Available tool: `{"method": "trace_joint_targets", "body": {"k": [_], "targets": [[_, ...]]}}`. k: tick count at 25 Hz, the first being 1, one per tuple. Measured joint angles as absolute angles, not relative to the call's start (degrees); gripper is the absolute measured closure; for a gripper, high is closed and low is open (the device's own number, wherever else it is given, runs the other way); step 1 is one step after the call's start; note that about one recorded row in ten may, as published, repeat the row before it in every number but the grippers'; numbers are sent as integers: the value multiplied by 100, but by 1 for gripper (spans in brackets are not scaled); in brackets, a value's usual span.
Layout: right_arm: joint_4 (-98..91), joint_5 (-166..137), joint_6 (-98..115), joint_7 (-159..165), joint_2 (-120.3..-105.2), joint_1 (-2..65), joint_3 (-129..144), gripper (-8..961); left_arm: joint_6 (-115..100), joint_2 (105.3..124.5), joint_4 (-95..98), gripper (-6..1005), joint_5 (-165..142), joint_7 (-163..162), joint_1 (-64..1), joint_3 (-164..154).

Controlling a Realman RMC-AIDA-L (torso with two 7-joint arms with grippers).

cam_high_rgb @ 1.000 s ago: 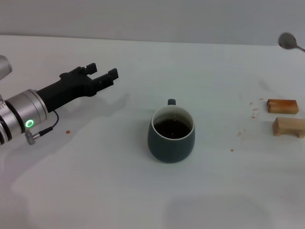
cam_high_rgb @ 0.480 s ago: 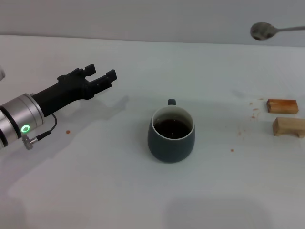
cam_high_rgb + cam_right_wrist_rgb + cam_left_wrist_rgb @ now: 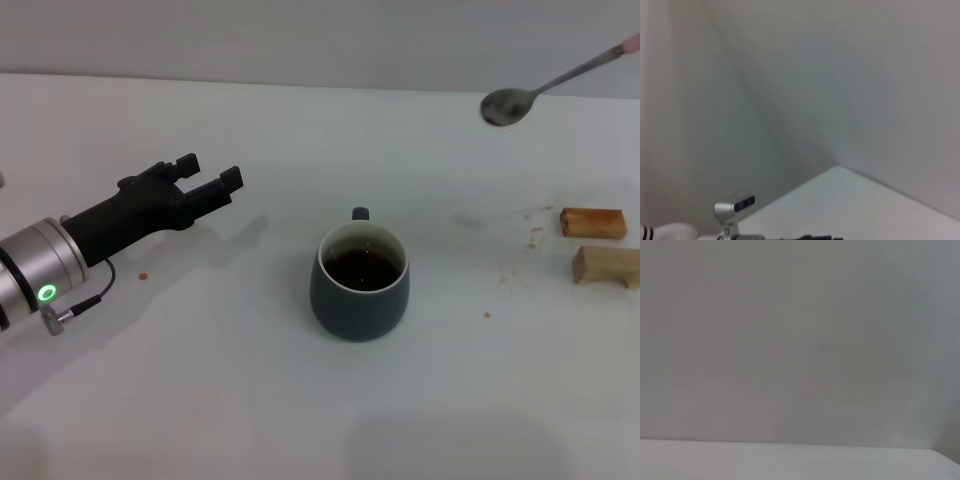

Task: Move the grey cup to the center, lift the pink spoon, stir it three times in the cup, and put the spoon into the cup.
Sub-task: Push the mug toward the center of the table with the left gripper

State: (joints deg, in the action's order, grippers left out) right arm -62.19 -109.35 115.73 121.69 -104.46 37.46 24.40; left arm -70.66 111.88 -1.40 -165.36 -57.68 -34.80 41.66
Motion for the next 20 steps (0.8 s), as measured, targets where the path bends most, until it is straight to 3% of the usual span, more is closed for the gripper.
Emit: {"method": "trace_joint_targets", "body": {"k": [20], "targets": [[-6146,-11206,11407,12599,-10301,4630,2761,852,-7233,11157,-72,171,-16550,-5854,-3616,3062]]}}
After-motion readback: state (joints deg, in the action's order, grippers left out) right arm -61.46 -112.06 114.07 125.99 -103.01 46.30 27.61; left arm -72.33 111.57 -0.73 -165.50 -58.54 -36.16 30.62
